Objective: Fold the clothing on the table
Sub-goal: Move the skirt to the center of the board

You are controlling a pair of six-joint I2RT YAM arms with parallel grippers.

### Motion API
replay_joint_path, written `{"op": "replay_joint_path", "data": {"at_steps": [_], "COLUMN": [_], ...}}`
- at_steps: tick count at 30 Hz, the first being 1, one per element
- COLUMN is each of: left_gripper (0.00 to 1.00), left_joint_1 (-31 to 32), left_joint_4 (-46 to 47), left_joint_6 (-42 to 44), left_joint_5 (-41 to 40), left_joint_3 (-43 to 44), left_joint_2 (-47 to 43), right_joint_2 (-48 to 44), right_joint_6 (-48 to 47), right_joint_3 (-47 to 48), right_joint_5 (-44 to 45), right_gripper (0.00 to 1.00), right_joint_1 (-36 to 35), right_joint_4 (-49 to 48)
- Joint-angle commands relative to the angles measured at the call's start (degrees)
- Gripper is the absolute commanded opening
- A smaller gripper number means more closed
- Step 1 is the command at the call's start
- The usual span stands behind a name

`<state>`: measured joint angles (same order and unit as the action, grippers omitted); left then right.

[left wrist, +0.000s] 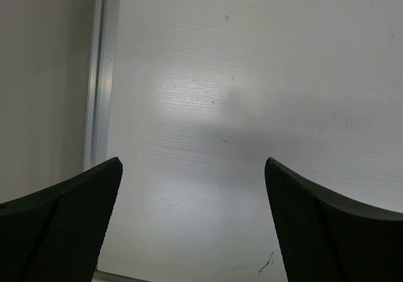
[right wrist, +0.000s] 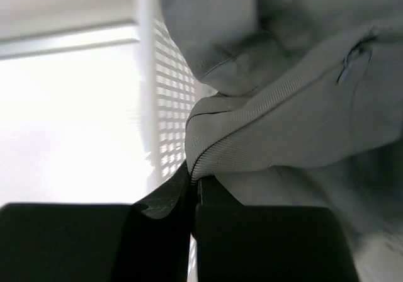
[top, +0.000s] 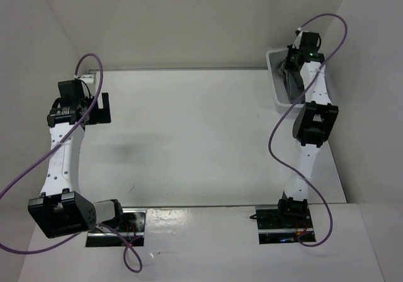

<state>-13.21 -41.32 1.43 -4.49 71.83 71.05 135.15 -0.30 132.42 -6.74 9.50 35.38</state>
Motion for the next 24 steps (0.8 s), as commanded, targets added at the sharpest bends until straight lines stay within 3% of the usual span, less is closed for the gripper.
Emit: {"op": "replay_joint_path", "data": {"at_steps": [1, 6, 11, 13, 16, 18, 20, 21, 24], "left_gripper": [1.0, 1.0, 1.0, 1.0, 1.0, 1.0, 1.0, 1.0, 1.0], "left_joint_1": [-0.23, -0.23, -0.23, -0.23, -0.23, -0.76, -0.76, -0.76, -0.76], "left_joint_4": [1.07, 1.07, 0.54, -0.16, -0.78, -1.3, -1.31, -1.31, -1.92], "left_joint_6": [1.03, 1.56, 2.08, 2.61, 2.61, 2.61, 2.61, 2.61, 2.61], "left_joint_5": [1.76, 1.77, 1.77, 1.77, 1.24, 1.76, 1.77, 2.55, 3.25], "left_joint_3": [0.94, -0.2, -1.25, -1.95, -3.71, -4.77, -6.52, -7.14, -7.94], "left_joint_2": [-3.71, -7.06, -11.71, -13.91, -16.63, -18.39, -19.62, -20.67, -22.17], "right_joint_2": [-19.36, -24.15, -36.6, -38.37, -39.87, -41.71, -43.56, -45.92, -49.62], "right_joint_6": [-1.37, -2.61, -10.4, -12.7, -13.58, -13.59, -14.12, -14.73, -15.96], "right_joint_3": [5.73, 18.19, 7.6, 6.37, 0.68, -6.07, -11.45, -17.57, -30.06], "right_joint_5": [-2.92, -7.3, -11.0, -22.56, -40.12, -38.89, -33.8, -27.95, -18.16], "right_gripper": [0.0, 0.0, 0.0, 0.0, 0.03, 0.1, 0.25, 0.62, 0.82], "right_joint_1": [-1.06, -3.95, -17.47, -21.17, -21.19, -21.19, -21.19, -21.19, -21.19], "right_joint_4": [0.92, 9.69, 8.82, 12.15, 12.17, 11.56, 10.34, 8.33, 3.41]}}
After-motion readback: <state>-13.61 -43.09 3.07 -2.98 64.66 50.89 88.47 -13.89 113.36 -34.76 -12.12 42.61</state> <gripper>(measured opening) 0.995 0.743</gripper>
